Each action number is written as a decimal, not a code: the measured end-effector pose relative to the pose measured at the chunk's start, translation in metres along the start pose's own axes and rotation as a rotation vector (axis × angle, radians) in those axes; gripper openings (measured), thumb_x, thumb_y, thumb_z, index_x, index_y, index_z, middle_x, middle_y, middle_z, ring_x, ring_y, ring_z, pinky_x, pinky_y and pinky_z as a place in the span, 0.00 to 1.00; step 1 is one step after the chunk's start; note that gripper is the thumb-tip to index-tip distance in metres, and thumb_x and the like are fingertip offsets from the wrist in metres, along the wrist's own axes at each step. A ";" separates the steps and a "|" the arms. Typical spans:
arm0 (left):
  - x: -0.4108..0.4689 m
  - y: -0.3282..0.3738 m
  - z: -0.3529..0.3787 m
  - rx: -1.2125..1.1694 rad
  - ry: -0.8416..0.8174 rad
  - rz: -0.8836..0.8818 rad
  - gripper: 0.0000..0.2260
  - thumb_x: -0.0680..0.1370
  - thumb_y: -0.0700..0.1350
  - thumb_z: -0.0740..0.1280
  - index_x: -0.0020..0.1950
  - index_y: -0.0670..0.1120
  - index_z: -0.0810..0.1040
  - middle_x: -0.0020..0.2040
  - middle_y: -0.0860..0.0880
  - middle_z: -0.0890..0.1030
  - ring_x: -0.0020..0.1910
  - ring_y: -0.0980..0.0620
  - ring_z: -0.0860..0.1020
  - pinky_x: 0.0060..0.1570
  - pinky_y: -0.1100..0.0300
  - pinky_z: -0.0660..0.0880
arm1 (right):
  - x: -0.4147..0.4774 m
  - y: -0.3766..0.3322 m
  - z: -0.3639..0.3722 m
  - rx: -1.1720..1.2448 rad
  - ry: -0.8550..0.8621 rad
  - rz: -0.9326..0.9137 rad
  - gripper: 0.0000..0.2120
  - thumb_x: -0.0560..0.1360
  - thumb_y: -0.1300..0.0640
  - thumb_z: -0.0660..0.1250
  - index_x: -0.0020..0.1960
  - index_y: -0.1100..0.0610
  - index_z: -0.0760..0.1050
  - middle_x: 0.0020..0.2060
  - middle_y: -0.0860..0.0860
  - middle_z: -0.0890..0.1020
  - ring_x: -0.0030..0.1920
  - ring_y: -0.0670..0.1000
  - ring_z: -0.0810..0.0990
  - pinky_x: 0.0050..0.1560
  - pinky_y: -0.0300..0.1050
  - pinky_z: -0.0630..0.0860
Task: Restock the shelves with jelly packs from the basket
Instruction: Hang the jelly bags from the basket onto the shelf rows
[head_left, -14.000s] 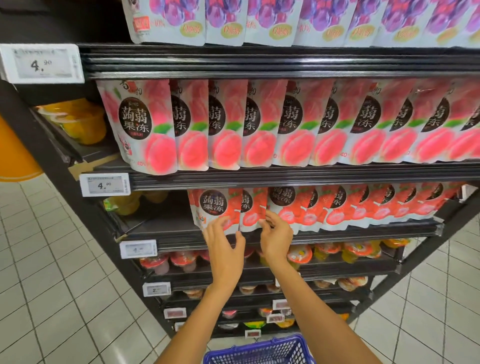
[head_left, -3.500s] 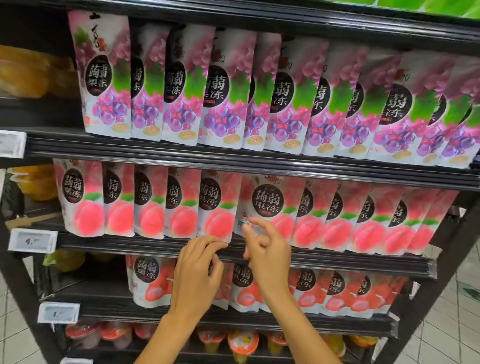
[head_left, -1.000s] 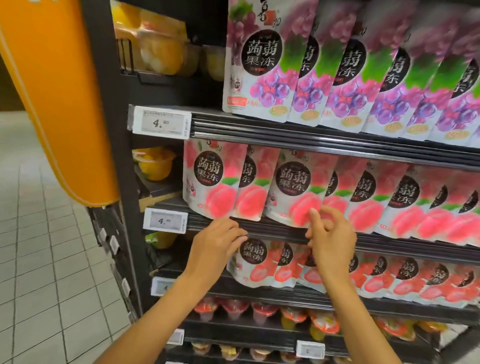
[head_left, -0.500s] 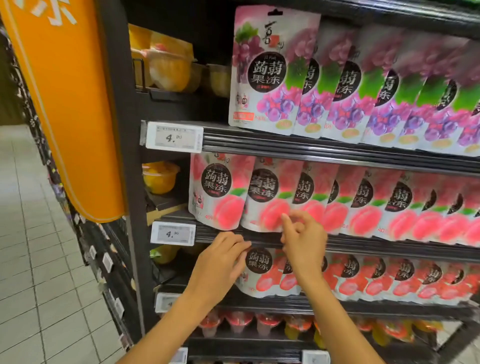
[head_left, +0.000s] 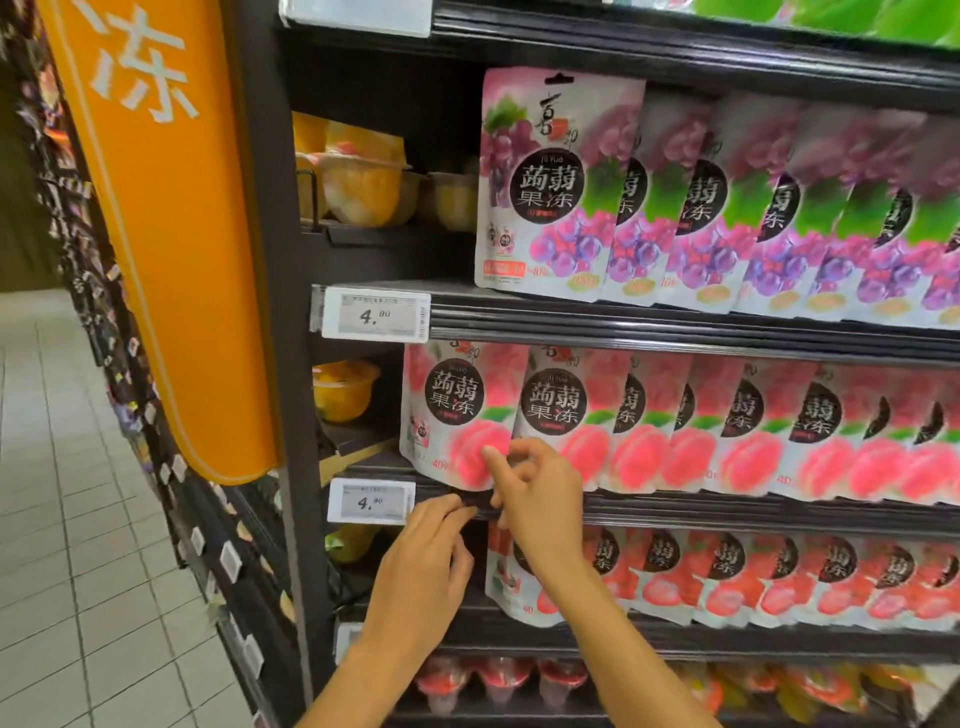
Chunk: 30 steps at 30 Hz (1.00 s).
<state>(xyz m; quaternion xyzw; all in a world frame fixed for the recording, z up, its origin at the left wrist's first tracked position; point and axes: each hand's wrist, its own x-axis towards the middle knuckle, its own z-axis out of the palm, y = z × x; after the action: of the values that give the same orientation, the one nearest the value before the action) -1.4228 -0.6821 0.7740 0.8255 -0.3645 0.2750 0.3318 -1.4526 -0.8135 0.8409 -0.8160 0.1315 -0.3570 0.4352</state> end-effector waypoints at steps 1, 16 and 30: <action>-0.001 0.000 0.000 0.005 0.000 -0.007 0.16 0.72 0.34 0.72 0.59 0.42 0.82 0.58 0.49 0.81 0.61 0.53 0.76 0.62 0.65 0.70 | 0.000 0.002 -0.002 0.003 0.009 0.004 0.12 0.76 0.42 0.67 0.49 0.50 0.78 0.26 0.47 0.82 0.24 0.44 0.79 0.37 0.54 0.80; 0.009 0.027 -0.011 -0.150 0.045 -0.160 0.15 0.73 0.35 0.70 0.55 0.51 0.81 0.55 0.57 0.78 0.59 0.59 0.75 0.59 0.65 0.73 | -0.013 0.002 -0.052 0.176 0.159 -0.050 0.04 0.75 0.45 0.70 0.43 0.43 0.79 0.25 0.51 0.79 0.25 0.49 0.79 0.33 0.54 0.80; 0.245 0.119 -0.120 -0.406 0.129 -0.409 0.29 0.77 0.51 0.69 0.68 0.37 0.59 0.68 0.38 0.69 0.63 0.41 0.72 0.54 0.54 0.71 | 0.103 -0.110 -0.119 -0.373 0.317 -0.250 0.12 0.78 0.44 0.61 0.54 0.47 0.80 0.41 0.42 0.81 0.44 0.47 0.78 0.42 0.45 0.68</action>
<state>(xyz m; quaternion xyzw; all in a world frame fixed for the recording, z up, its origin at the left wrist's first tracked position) -1.3987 -0.7564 1.0611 0.7795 -0.2161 0.1758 0.5611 -1.4727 -0.8769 1.0209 -0.8259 0.1598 -0.5007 0.2043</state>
